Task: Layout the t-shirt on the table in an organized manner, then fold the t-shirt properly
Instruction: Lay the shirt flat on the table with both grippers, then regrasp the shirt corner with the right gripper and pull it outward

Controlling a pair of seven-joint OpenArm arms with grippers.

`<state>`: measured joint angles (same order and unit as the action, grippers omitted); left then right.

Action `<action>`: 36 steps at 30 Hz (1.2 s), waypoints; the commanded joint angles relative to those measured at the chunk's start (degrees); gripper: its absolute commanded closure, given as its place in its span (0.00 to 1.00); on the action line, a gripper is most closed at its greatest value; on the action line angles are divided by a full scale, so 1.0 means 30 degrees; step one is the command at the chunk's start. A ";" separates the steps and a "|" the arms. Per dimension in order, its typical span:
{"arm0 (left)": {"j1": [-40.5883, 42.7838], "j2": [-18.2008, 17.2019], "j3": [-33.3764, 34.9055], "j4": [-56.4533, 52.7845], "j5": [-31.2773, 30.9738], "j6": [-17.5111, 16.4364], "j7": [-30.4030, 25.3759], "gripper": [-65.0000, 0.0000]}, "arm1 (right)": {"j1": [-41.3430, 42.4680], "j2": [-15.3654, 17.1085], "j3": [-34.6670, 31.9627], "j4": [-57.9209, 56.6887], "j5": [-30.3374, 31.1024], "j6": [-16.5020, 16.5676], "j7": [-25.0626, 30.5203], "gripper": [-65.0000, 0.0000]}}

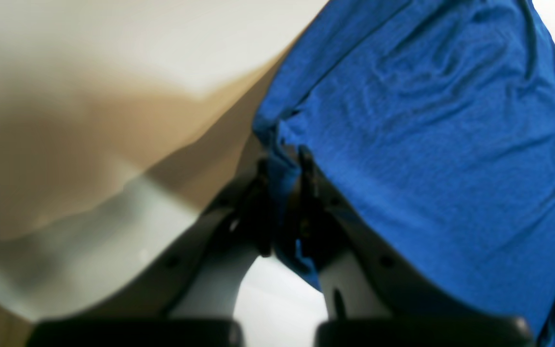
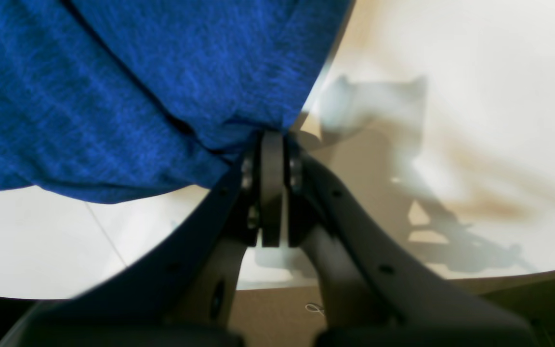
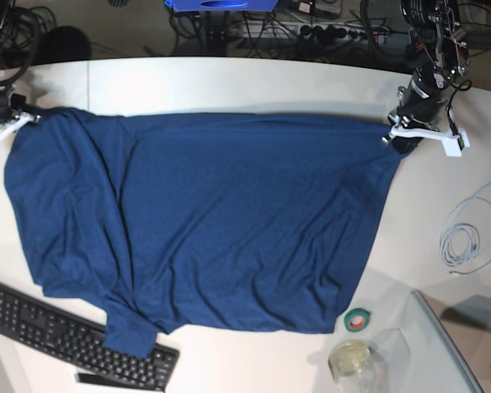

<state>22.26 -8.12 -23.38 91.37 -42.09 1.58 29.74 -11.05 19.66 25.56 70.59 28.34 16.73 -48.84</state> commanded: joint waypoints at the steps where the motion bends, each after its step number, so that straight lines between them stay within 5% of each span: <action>1: 0.0155 -0.0180 -0.0105 0.0297 -0.0081 -0.0015 -0.0462 1.00 | 0.0152 0.0377 0.0197 0.0310 0.0063 -0.0024 0.0207 1.00; 11: 0.0858 -0.0209 -0.0105 0.1205 -0.0199 -0.0015 -0.0462 1.00 | -0.0757 -0.0238 0.0197 0.2009 0.0151 -0.0024 -0.1141 0.99; 18: 0.0887 -0.0297 -0.0105 0.1176 -0.0199 -0.0015 -0.0462 1.00 | -0.1372 -0.0912 0.2981 0.4911 0.0122 -0.0024 -0.2050 0.63; 23: 0.0917 -0.0180 -0.1659 0.1176 -0.0111 -0.0015 -0.0344 1.00 | -0.0053 -0.0444 0.4241 0.4969 -0.0230 -0.0024 0.0500 0.52; 29: 0.0917 -0.0268 -0.2596 0.1176 -0.0111 -0.0015 -0.0315 1.00 | 0.4166 0.1666 0.1164 -0.1800 -0.1197 0.0005 0.3166 0.52; 36: 0.1356 -0.0209 -0.2479 0.1059 -0.0111 -0.0015 -0.0315 1.00 | 0.5661 0.1696 -0.2323 -0.3529 -0.1197 -0.0024 0.4016 0.52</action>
<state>26.41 -8.08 -30.55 93.82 -42.13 1.69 29.80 4.69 23.27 18.22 58.87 24.14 16.51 -37.63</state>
